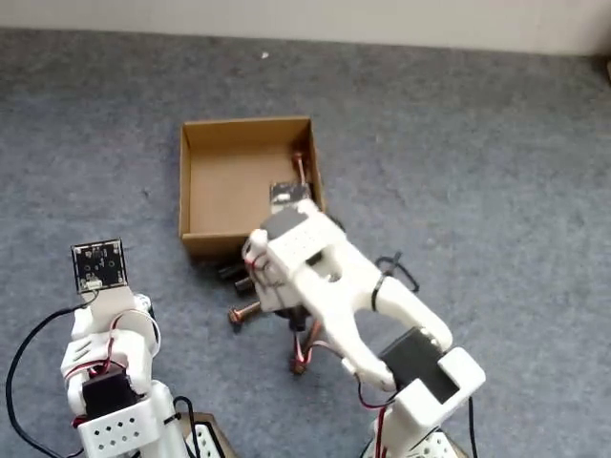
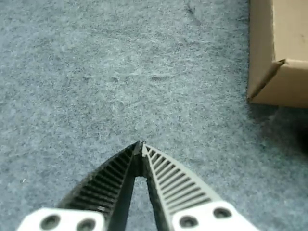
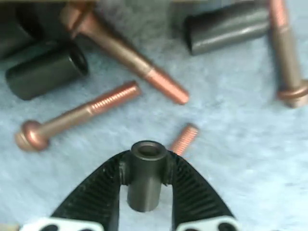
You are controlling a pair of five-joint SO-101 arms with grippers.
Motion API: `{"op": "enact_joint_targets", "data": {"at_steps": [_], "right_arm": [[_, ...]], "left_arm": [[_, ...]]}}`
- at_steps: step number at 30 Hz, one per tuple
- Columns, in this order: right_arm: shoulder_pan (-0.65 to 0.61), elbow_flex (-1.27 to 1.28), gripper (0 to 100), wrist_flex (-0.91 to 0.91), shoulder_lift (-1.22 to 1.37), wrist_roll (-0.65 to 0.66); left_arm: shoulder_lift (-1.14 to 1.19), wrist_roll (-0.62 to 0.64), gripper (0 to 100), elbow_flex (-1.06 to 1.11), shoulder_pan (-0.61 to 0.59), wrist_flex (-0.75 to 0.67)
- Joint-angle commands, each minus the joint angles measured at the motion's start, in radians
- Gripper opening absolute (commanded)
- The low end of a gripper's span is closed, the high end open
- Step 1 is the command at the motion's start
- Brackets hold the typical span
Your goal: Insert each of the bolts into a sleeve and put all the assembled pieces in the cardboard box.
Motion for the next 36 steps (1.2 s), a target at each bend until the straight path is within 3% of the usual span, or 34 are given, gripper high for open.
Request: {"op": "enact_joint_targets", "data": {"at_steps": [1, 11, 21, 23, 27, 31, 36], "right_arm": [[0.082, -0.087, 0.5, 0.085, -0.007, 0.141], [0.272, 0.087, 0.5, 0.082, -0.145, 0.364], [0.394, 0.541, 0.5, -0.185, -0.541, 0.436], [0.427, 0.573, 0.5, -0.186, -0.587, 0.436], [0.498, 0.593, 0.5, -0.186, -0.653, 0.436], [0.570, 0.627, 0.5, -0.186, -0.702, 0.436], [0.662, 0.682, 0.5, -0.186, -0.768, 0.436]], "left_arm": [[-0.005, -0.005, 1, 0.019, -0.015, -0.023], [-0.005, -0.005, 1, 0.019, -0.015, -0.023], [-0.005, -0.014, 1, 0.016, -0.008, -0.018], [-0.005, -0.101, 1, 0.015, -0.005, -0.023], [-0.005, -0.408, 1, -0.012, 0.042, -0.018], [0.001, -0.411, 1, -0.116, 0.120, -0.002], [0.010, -0.413, 1, -0.302, 0.266, 0.157]]}}
